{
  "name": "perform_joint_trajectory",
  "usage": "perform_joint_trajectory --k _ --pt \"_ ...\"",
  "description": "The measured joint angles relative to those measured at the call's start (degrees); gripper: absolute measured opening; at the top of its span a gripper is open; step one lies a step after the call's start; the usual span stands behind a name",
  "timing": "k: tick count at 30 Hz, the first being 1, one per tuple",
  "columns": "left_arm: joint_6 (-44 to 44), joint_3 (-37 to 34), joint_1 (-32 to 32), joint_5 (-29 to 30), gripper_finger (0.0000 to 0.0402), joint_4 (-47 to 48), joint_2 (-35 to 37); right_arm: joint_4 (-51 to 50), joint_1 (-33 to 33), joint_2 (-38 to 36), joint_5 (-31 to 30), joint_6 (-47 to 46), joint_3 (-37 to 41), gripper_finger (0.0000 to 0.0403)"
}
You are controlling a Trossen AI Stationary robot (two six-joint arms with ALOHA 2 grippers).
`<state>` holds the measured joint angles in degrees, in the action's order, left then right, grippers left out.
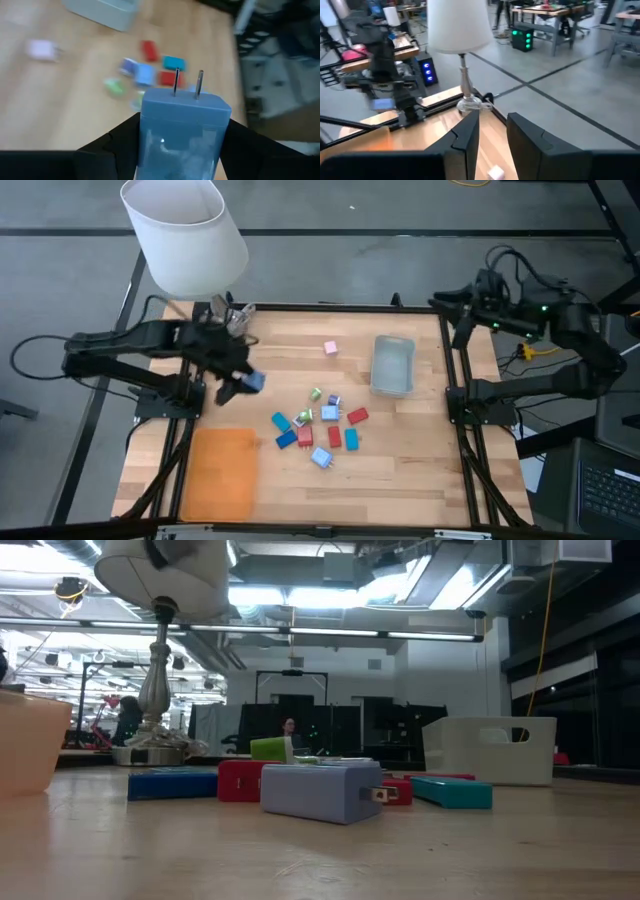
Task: Pick & Place Office items
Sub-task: Put the top left light blue charger adapter into the orange bin
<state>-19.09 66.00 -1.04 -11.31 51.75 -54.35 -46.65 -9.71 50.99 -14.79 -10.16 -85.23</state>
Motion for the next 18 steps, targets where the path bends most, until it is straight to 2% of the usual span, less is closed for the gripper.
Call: perform_joint_trajectory --k 3,6,11,15,18 --pt "-8.2 0.0 8.8 4.9 0.0212 0.0 1.3 1.2 0.2 -2.8 -0.9 -1.8 5.1 0.01" --pt "-14.2 0.0 17.6 11.5 0.0212 0.3 0.6 6.1 0.3 -6.6 -1.0 -4.5 13.3 0.01" --pt "-21.1 0.0 27.6 20.3 0.0212 -0.9 -2.3 27.6 0.3 -11.3 3.5 -7.8 31.3 0.01" --pt "-26.0 -1.6 32.5 22.6 0.0212 -2.1 -5.0 44.3 0.3 -12.1 6.7 -10.5 41.2 0.01" --pt "-30.1 -4.4 36.3 22.4 0.0212 -4.0 -6.9 50.2 0.3 -11.9 6.7 -12.6 44.8 0.01"
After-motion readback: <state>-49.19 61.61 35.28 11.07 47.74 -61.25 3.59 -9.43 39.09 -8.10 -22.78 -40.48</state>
